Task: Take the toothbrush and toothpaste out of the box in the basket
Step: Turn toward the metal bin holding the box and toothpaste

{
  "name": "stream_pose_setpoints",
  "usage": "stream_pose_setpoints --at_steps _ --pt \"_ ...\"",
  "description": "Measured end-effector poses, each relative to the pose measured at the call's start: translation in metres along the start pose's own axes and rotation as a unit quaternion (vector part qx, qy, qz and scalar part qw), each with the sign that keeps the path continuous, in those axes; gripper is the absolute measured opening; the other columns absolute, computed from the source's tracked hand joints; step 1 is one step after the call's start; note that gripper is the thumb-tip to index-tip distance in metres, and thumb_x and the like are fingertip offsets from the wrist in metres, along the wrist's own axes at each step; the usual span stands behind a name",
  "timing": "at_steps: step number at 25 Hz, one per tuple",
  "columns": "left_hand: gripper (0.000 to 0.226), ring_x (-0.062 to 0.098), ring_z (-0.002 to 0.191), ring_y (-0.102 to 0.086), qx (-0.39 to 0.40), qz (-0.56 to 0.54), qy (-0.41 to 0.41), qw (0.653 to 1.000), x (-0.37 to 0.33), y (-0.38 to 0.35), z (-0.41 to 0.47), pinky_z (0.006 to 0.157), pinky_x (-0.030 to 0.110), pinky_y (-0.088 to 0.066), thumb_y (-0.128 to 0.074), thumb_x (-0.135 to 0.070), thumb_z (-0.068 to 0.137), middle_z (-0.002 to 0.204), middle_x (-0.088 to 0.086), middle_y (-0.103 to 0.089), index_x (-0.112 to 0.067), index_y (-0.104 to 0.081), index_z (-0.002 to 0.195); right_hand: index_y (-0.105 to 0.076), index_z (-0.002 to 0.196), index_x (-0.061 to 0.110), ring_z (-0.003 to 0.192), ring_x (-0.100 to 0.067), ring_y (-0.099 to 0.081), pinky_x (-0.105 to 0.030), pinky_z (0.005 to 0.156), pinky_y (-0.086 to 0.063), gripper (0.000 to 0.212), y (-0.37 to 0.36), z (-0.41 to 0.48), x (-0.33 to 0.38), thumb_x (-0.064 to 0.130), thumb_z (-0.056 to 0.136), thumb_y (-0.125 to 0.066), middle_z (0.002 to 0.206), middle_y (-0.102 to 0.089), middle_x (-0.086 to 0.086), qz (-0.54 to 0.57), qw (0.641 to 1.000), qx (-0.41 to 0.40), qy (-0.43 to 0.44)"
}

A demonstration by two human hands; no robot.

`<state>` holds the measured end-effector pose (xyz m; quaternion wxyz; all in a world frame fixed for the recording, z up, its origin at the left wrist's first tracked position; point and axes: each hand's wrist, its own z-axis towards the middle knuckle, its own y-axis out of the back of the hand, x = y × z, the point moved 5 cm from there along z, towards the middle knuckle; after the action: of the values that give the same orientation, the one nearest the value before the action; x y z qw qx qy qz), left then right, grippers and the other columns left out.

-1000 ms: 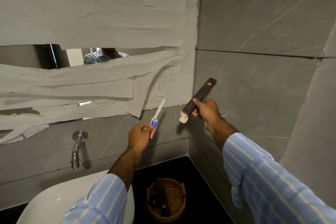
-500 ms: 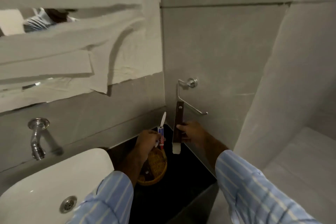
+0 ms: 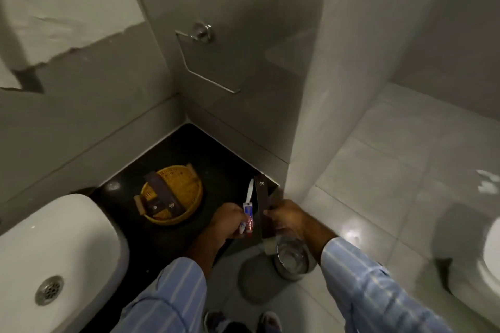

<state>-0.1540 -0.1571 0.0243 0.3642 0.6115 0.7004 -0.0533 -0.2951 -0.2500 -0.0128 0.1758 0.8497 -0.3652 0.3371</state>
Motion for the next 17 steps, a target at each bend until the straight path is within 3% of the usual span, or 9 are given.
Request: stream_pose_setpoints --at_steps 2,4,8,10,17 --pt "0.005 0.028 0.101 -0.066 0.025 0.022 -0.012 0.999 0.009 -0.026 0.012 0.092 0.045 -0.057 -0.066 -0.011 0.091 0.117 0.018 -0.066 -0.011 -0.063 0.096 -0.062 0.122 0.001 0.072 -0.017 -0.07 -0.023 0.05 -0.055 0.033 0.017 0.002 -0.03 0.014 0.092 -0.063 0.091 -0.071 -0.008 0.0 1.0 -0.003 -0.024" --pt "0.005 0.03 0.104 -0.065 0.046 0.052 -0.014 0.997 0.02 -0.048 0.023 0.09 0.043 -0.057 -0.065 -0.012 0.092 0.118 0.019 -0.065 -0.011 -0.062 0.096 -0.062 0.121 0.004 0.082 -0.02 -0.071 -0.027 0.061 -0.058 0.034 0.032 0.005 -0.062 0.022 0.091 -0.064 0.099 -0.072 -0.009 -0.002 0.998 -0.007 -0.061" --pt "0.023 0.029 0.104 -0.065 0.092 0.105 0.004 0.99 0.04 -0.093 0.046 0.09 0.043 -0.058 -0.062 -0.013 0.094 0.121 0.02 -0.064 -0.005 -0.061 0.116 -0.058 0.113 0.015 0.094 -0.023 -0.064 -0.033 0.076 -0.056 0.022 0.054 0.015 -0.129 0.025 0.094 -0.06 0.107 -0.066 -0.009 0.07 0.985 -0.039 -0.153" --pt "0.028 0.032 0.11 -0.064 0.113 0.118 0.024 0.986 0.05 -0.112 0.057 0.089 0.041 -0.058 -0.061 -0.013 0.095 0.124 0.019 -0.062 -0.006 -0.058 0.122 -0.057 0.115 0.013 0.101 -0.027 -0.062 -0.038 0.086 -0.054 0.023 0.06 0.022 -0.16 0.024 0.096 -0.055 0.113 -0.064 -0.012 0.114 0.973 -0.069 -0.187" --pt "0.02 0.033 0.108 -0.065 0.147 0.141 0.046 0.978 0.075 -0.143 0.096 0.062 0.029 -0.057 -0.064 -0.013 0.093 0.126 0.02 -0.062 -0.012 -0.058 0.112 -0.061 0.101 0.006 0.078 -0.025 -0.062 -0.031 0.057 -0.05 0.013 0.07 0.05 -0.203 0.011 0.091 -0.056 0.088 -0.064 -0.012 0.257 0.936 -0.135 -0.199"
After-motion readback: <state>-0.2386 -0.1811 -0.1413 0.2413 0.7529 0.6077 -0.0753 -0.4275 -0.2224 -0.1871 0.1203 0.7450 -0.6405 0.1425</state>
